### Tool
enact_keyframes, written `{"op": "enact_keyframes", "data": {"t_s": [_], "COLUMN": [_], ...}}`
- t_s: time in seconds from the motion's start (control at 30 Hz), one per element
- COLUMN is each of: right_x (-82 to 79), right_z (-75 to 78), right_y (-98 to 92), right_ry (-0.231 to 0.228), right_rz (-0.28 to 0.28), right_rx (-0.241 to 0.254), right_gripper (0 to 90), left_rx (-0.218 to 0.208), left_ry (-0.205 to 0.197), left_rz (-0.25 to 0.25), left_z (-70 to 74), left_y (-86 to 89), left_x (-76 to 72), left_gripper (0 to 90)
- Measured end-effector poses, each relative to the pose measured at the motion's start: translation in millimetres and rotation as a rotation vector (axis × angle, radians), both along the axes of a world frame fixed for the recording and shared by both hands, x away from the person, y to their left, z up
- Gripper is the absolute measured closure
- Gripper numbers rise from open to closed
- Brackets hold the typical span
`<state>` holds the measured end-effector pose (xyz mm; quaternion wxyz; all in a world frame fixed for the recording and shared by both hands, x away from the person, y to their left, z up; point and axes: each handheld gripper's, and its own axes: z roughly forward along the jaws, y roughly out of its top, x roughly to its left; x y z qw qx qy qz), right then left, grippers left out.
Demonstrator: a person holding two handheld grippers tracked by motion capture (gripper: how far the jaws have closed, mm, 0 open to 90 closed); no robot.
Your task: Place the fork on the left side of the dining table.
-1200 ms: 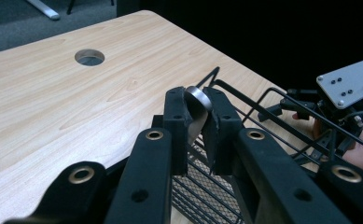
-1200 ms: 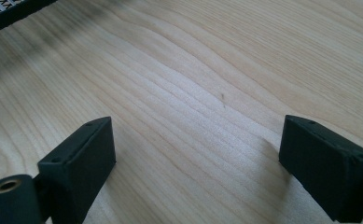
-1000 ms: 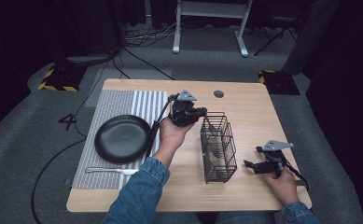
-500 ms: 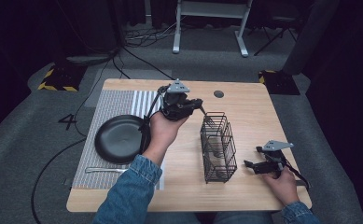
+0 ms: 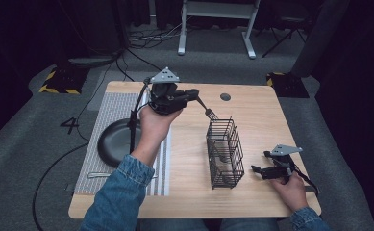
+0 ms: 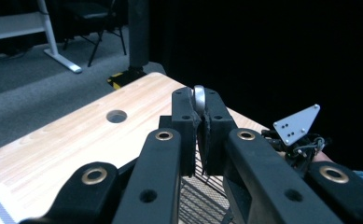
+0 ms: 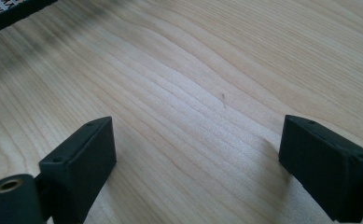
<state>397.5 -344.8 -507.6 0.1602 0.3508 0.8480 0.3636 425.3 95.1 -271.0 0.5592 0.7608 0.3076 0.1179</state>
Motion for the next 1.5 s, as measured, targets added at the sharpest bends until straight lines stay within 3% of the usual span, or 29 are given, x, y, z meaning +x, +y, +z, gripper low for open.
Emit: {"op": "enact_keyframes", "data": {"t_s": [0.2,0.47,0.9,1.13,1.27,1.5], "right_x": [0.0,0.2,-0.2,-0.2,-0.2,-0.2], "right_z": [0.0,0.1,0.2,0.2,0.2,0.2], "right_y": [-0.1,0.1,-0.1,-0.1,-0.1,-0.1], "right_ry": [0.001,0.002,-0.002,-0.002,-0.002,-0.001], "right_rz": [0.0,-0.004,-0.001,-0.001,-0.001,-0.001], "right_rx": [0.002,0.003,0.006,0.006,0.006,0.006], "right_gripper": [11.4,11.6,13.6,13.7,13.7,13.7], "left_rx": [-0.008,-0.051,-0.057,-0.082,-0.074,-0.1], "left_ry": [-0.012,0.003,0.017,0.043,0.052,0.086], "left_rz": [0.039,0.102,0.2,0.269,0.302,0.372], "left_z": [8.9,15.3,6.4,0.4,-0.9,-6.2], "left_y": [24.5,57.5,97.2,122.6,129.2,143.1], "left_x": [2.4,10.9,31.0,47.8,54.6,74.1], "left_gripper": [86.4,86.4,86.4,86.3,86.3,86.3]}}
